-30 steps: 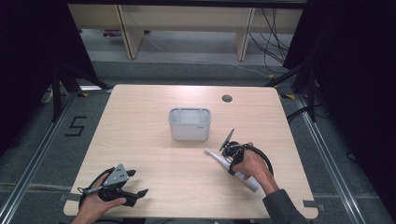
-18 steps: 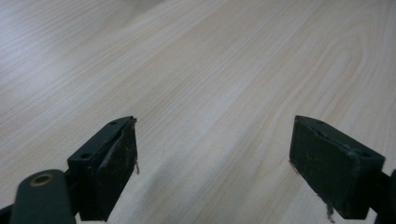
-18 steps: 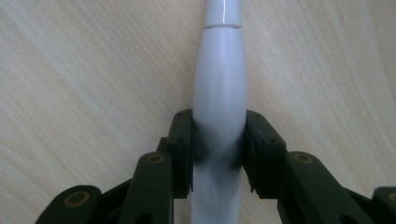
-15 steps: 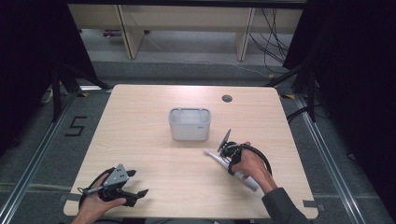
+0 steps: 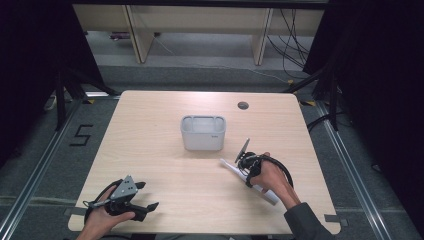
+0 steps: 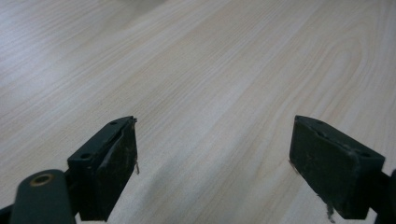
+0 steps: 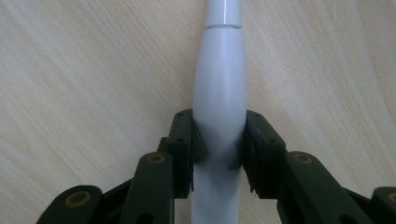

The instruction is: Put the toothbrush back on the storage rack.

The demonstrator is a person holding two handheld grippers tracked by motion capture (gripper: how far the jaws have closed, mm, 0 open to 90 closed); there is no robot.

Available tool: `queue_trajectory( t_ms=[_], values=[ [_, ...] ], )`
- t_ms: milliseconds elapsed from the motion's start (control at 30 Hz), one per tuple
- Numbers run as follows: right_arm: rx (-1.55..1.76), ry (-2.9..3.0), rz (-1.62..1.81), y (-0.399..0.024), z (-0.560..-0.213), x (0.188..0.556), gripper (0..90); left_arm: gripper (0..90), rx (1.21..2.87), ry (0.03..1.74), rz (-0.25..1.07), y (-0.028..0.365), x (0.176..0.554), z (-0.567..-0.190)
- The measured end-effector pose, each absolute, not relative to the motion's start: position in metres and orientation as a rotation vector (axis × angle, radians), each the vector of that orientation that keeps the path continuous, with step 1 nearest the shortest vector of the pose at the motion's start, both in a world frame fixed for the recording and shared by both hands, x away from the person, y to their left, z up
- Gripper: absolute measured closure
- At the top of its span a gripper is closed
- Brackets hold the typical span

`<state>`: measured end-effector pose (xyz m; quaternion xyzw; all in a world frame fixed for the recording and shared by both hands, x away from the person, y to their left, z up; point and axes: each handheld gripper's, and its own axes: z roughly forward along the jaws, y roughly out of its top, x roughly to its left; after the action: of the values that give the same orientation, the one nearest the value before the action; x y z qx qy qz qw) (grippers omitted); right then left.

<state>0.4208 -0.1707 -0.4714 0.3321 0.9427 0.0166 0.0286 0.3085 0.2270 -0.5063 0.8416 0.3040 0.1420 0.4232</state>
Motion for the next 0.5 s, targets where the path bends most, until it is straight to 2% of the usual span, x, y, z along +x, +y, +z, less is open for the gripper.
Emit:
queue_trajectory(
  t_ms=[267, 500],
  values=[
    [1.035, 2.867, 0.159, -0.181, -0.463, 0.414, 66.9, 14.9, 2.096, 0.774, 0.349, 0.226, 0.309, -0.507],
    [1.021, 2.813, 0.342, -0.19, -0.441, 0.403, 66.9, 14.9, 2.106, 0.759, 0.363, 0.227, 0.31, -0.507]
  ],
)
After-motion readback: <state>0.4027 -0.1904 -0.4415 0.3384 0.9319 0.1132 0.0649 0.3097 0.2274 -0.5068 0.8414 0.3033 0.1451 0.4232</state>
